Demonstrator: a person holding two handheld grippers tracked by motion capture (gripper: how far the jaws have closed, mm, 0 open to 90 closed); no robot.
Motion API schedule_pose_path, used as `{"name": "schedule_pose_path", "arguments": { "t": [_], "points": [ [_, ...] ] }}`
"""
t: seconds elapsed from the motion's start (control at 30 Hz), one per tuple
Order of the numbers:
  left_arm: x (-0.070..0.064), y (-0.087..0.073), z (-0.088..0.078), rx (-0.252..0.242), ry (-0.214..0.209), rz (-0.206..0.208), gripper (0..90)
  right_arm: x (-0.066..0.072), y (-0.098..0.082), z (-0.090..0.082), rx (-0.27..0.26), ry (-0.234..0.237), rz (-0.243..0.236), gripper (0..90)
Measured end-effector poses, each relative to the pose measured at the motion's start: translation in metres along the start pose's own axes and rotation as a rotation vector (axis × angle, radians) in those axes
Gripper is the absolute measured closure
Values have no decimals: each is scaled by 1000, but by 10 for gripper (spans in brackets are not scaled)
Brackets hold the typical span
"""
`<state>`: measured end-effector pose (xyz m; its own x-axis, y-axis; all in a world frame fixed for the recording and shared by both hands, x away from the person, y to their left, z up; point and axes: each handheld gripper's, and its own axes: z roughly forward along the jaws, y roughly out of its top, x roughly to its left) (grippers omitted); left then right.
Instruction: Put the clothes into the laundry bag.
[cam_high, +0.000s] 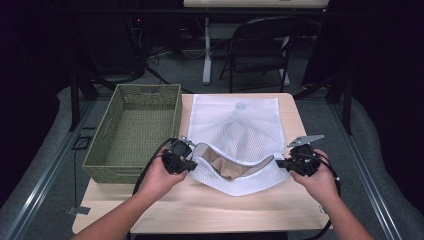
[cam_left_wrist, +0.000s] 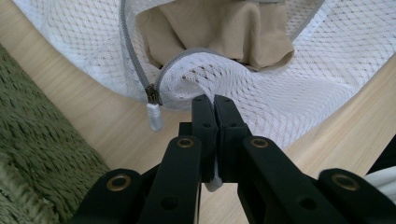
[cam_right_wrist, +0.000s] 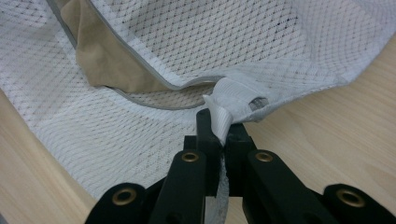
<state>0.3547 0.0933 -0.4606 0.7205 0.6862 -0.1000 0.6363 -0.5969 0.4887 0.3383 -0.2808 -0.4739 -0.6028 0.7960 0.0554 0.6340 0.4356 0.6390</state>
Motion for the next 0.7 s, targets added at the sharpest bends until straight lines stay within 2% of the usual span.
{"name": "schedule_pose_path", "arguments": {
  "t": [0.1, 0.3, 0.43, 0.53, 0.7],
  "points": [
    [0, 4, -1, 10, 12, 10, 884, 0, 5, -1, 14, 4, -11, 882],
    [5, 15, -5, 48, -2, 18, 885, 1, 18, -1, 62, 5, -53, 882],
    [8, 20, -5, 76, -16, 2, 884, 0, 24, 0, 84, 7, -67, 883],
    [10, 26, -7, 104, -18, 8, 884, -1, 28, -1, 100, 24, -69, 882],
    [13, 33, -8, 127, -24, -11, 884, -2, 35, -2, 153, 19, -80, 882]
  ]
}}
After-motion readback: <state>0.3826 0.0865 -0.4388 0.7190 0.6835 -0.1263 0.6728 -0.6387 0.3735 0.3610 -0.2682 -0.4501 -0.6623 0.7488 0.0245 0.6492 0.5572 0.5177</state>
